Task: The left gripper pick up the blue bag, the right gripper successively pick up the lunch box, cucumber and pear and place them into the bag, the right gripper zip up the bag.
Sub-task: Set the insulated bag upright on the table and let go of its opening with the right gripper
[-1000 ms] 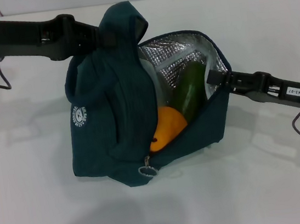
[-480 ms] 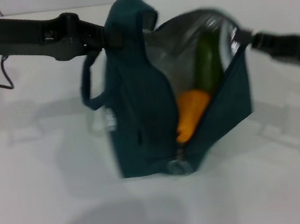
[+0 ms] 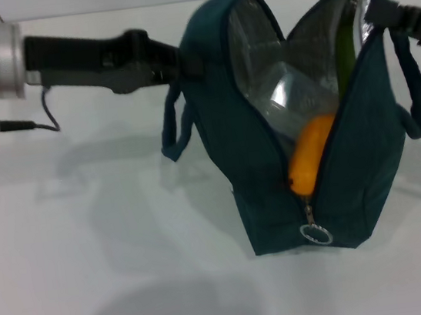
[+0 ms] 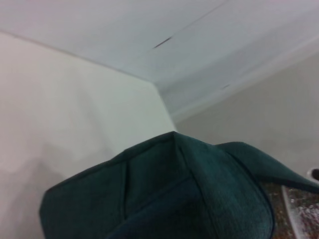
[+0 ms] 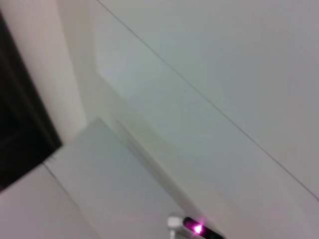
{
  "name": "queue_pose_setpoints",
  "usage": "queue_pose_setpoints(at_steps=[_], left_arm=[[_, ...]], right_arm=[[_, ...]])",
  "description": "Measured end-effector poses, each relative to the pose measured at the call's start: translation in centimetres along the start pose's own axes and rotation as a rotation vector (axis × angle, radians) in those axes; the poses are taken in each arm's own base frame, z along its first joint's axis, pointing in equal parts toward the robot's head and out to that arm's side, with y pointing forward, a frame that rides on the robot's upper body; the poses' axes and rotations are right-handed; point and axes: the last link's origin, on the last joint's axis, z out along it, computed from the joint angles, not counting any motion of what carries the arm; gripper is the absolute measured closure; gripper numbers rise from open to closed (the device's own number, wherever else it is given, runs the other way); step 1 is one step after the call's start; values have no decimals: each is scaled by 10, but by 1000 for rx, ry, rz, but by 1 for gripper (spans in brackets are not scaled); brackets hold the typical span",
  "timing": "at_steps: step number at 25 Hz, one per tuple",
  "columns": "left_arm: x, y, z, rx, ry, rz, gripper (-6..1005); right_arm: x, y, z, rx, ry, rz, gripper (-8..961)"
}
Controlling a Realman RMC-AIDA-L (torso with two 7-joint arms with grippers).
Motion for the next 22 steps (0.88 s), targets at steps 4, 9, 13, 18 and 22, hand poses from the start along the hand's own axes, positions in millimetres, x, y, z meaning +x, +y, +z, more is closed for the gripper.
queue_pose_setpoints(at_steps=[4, 9, 13, 18, 22], left_arm=[[-6, -15, 11, 31, 7, -18, 951], [-8, -22, 14, 64, 7, -18, 951], [-9, -22, 15, 67, 2, -18, 951], [-11, -22, 13, 61, -8, -21, 950], [-12, -19, 10, 39, -16, -22, 950]], right_arm=[[7, -12, 0, 79, 44, -9, 926], [8, -18, 4, 109, 78, -37, 917], [8, -19, 7, 105, 90, -49, 909], [8, -19, 5, 107, 87, -49, 899], [7, -16, -2, 105, 63, -51, 892]])
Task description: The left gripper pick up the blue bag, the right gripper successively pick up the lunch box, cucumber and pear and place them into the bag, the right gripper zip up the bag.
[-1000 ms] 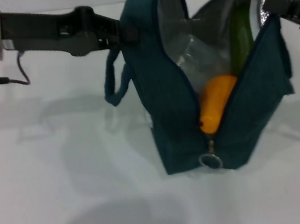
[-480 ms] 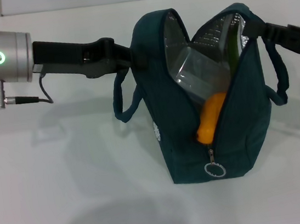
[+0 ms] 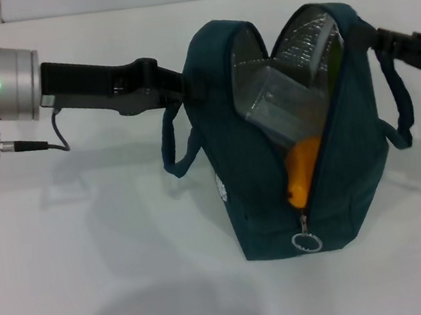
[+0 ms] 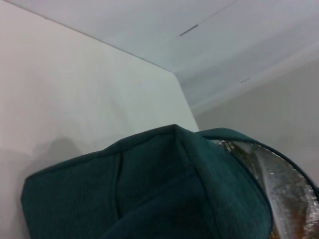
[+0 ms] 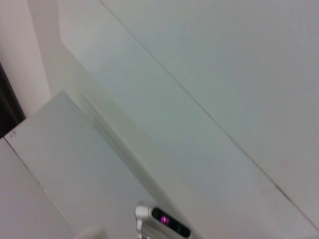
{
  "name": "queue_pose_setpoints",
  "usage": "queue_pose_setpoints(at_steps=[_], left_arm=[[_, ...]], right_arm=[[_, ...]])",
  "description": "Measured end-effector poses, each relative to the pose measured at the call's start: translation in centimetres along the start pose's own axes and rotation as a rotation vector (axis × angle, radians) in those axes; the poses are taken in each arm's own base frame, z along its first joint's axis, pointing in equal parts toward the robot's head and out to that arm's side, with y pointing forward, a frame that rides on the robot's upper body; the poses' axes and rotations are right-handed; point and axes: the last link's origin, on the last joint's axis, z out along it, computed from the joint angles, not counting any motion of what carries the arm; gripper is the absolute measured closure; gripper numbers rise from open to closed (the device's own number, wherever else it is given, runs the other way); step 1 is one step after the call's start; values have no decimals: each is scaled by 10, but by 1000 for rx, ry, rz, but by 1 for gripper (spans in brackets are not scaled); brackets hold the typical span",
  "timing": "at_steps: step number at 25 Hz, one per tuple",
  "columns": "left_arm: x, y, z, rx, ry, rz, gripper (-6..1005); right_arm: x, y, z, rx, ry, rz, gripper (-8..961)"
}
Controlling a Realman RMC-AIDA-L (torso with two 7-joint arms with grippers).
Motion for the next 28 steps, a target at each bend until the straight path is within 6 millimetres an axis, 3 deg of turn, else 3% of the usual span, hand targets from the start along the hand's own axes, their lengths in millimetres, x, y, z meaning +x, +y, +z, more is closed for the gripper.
queue_pose_setpoints(at_steps=[5, 13, 18, 23, 28], left_arm=[[-1, 0, -3, -6, -2, 0, 950], [-5, -1, -4, -18, 4, -6, 950], [-4, -1, -3, -18, 11, -1, 949], [-5, -1, -1, -20, 12, -1, 949], [-6, -1, -1, -20, 9, 0, 949]], right_arm=[[-6, 6, -15, -17, -60, -28, 882], [2, 28, -57, -69, -98, -96, 446], [40, 44, -70, -123, -6, -251, 235], [86, 48, -64, -158, 84, -325, 220], [113, 39, -55, -128, 163, -338, 217]])
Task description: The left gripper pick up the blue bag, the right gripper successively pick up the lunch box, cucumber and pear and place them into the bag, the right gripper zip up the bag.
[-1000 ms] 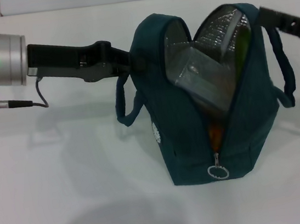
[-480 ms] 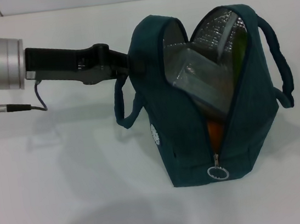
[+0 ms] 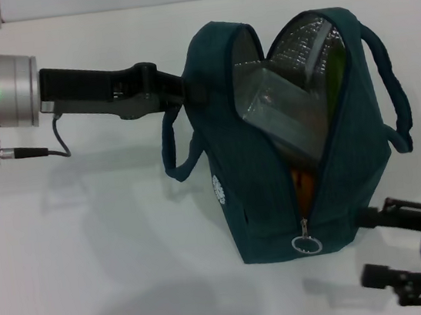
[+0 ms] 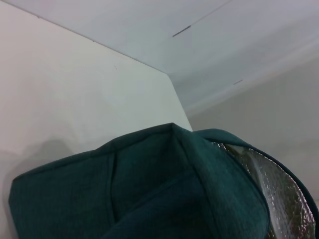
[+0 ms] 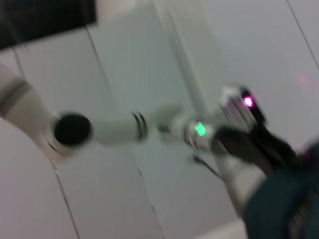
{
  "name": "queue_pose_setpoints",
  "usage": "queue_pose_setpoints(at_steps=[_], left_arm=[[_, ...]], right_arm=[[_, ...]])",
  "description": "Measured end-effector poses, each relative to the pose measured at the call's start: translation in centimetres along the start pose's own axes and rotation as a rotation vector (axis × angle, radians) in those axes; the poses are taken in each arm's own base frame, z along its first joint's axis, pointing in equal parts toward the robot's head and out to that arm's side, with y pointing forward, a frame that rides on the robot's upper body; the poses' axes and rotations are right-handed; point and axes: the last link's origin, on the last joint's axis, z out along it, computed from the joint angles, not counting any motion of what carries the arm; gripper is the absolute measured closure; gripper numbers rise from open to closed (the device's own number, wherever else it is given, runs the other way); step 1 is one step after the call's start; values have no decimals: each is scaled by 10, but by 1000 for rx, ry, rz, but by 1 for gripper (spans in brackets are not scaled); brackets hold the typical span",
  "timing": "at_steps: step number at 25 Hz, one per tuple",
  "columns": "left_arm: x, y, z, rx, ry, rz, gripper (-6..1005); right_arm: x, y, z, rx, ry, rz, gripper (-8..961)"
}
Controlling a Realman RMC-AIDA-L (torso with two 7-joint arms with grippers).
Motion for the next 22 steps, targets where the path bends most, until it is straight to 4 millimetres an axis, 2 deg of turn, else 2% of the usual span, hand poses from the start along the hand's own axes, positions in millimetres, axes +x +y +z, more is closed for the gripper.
queue_pose_setpoints(at_steps=[7, 22], left_arm=[[-1, 0, 3, -6, -2, 6, 949], [-1, 2, 5, -10, -4, 8, 948]], right_arm=[[22, -15, 12, 68, 139, 25, 217], [30, -24, 22, 79, 214, 28, 218]])
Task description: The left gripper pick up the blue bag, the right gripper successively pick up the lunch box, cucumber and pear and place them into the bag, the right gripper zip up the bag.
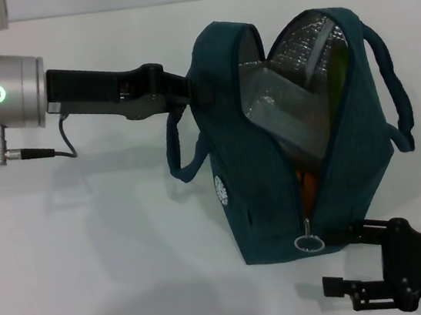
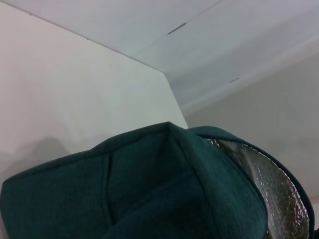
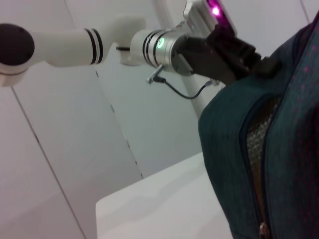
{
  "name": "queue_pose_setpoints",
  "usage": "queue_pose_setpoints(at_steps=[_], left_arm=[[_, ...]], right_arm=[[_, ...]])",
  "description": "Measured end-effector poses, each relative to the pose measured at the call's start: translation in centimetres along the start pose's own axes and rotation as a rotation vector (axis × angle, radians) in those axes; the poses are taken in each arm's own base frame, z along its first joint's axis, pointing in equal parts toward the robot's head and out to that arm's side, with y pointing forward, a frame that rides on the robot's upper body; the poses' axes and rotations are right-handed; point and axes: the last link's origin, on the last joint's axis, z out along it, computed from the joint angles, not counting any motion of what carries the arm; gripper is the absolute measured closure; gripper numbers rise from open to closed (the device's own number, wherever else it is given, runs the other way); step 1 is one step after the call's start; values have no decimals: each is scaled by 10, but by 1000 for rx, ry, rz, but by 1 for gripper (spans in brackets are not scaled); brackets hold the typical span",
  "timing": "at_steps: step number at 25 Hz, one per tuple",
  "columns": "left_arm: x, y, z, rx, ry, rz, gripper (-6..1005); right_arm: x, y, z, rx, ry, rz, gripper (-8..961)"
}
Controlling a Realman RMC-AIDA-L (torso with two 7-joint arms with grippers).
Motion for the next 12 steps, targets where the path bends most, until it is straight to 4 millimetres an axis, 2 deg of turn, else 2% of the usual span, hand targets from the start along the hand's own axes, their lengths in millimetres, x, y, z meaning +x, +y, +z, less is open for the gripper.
queue_pose_setpoints(at_steps=[12], left_arm=[[-1, 0, 0, -2, -2, 1, 947]], right_arm=[[-1, -3, 8, -5, 14, -6, 218]])
